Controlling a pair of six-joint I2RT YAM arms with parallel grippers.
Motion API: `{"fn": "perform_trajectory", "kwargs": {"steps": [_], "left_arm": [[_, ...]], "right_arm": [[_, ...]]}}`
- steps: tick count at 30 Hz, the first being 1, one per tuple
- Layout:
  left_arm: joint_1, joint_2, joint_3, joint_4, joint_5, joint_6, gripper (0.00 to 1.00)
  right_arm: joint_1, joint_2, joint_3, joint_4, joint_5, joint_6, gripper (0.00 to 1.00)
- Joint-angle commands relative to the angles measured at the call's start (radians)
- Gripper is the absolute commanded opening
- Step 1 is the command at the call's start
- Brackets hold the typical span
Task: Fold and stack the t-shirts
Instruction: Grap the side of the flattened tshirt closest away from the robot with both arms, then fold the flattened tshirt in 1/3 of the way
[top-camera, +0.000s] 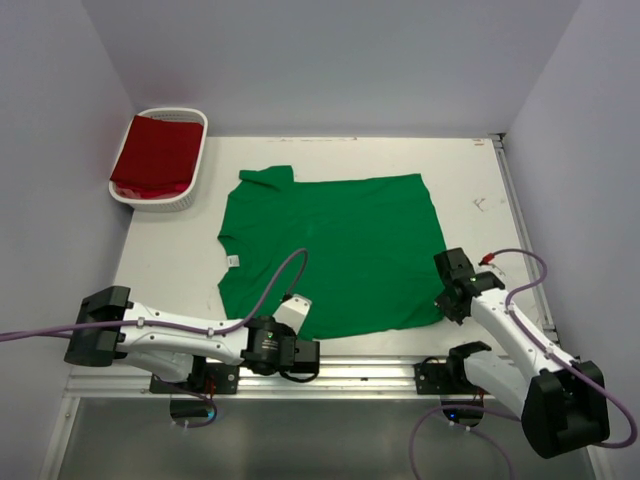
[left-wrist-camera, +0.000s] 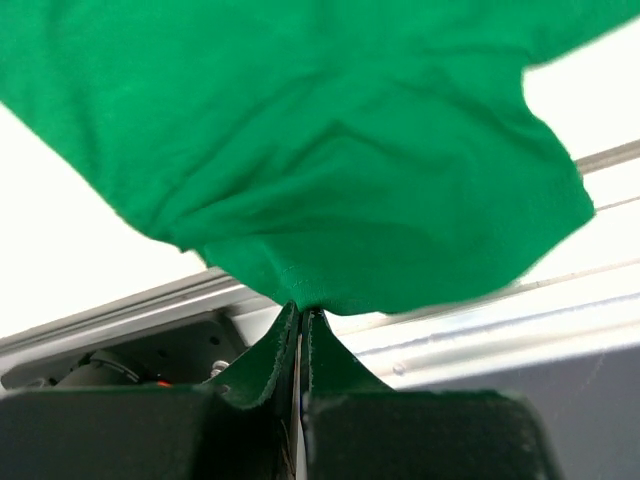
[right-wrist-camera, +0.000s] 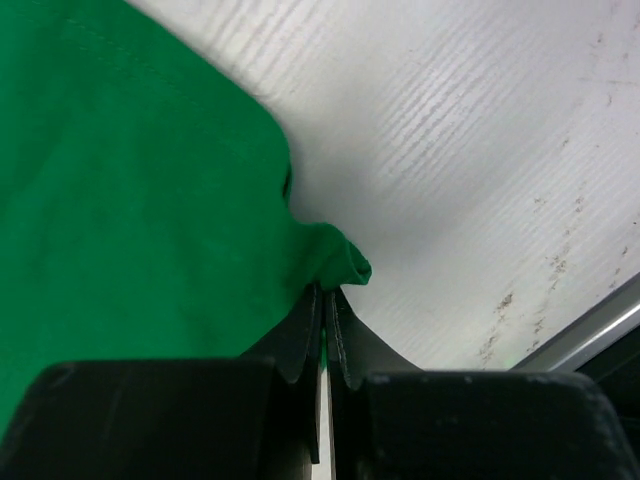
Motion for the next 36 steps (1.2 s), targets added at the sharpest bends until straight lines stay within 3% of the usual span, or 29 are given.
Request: {"fn": "perform_trajectory", "kwargs": {"steps": [1,6,10,25,36], "left_arm": [[0.009,-0.067,0.022,-0.093,-0.143,-0.148,0.00],[0.138,-0.168,0.019,-0.071,-0.215,-0.147,0.00],[0.261,-0.234,0.030,0.010,-0.264,-0.040,0.00],[0.574,-0.068,0.100,0.277,-0.343,0.223,0.00],[0.717,-0.018,0.096,0.370,-0.356,0.341,0.00]], "right_arm": [[-0.003,-0.038,0.069,0.029,0.012,-0.068,0.00],[-0.003,0.009,0.140,0.070,0.020,-0.134,0.00],[-0.005,0.108,0.190,0.125,0.010,-0.188,0.00],[-0.006,0.384,0.335,0.292,0.046,-0.269,0.00],[-0.020,0.366,0.341,0.285,0.125,-0.278,0.00]]}}
